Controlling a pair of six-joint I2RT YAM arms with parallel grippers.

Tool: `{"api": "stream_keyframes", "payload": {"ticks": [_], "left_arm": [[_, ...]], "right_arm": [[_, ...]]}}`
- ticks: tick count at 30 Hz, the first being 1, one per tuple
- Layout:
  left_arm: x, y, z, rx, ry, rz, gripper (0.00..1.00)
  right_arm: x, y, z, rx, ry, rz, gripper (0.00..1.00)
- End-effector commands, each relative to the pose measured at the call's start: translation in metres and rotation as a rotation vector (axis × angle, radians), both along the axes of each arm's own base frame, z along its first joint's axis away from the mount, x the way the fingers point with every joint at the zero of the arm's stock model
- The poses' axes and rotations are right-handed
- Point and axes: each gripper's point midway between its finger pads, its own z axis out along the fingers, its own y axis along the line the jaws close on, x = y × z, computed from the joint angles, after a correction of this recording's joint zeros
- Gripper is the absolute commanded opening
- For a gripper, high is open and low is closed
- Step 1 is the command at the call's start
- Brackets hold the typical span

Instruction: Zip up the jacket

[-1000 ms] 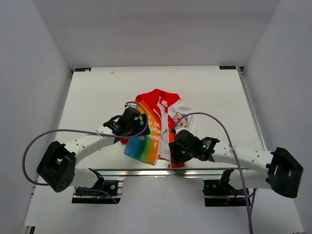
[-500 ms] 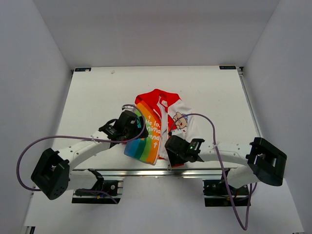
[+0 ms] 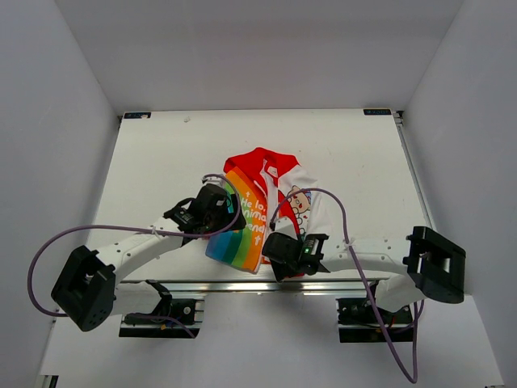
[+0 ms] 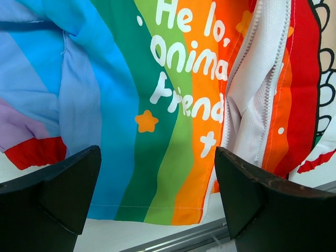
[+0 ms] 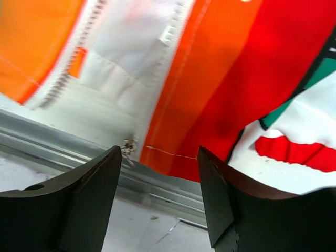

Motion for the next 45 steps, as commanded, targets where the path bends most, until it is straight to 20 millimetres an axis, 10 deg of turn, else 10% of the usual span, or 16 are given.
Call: {"api": "stream_keyframes", "payload": {"ticks": [1,20,45], "left_arm": [[0.000,-0.002,0.010,-0.039,-0.028,-0.005,0.98],[-0.007,-0.008,0.013,-0.093,-0.038,-0.039,0.98],[-0.004,-0.009,0.013,-0.077,-0.027,-0.040,0.98]], "right_arm": [[0.004,0.006,0.009,-0.001,-0.036,-0.039,0.66],[0.004,0.008,0.026,0.096,-0.071,-0.016,0.69],[0.001,-0.008,-0.017,0.051,0.003,0.004,0.68]]}}
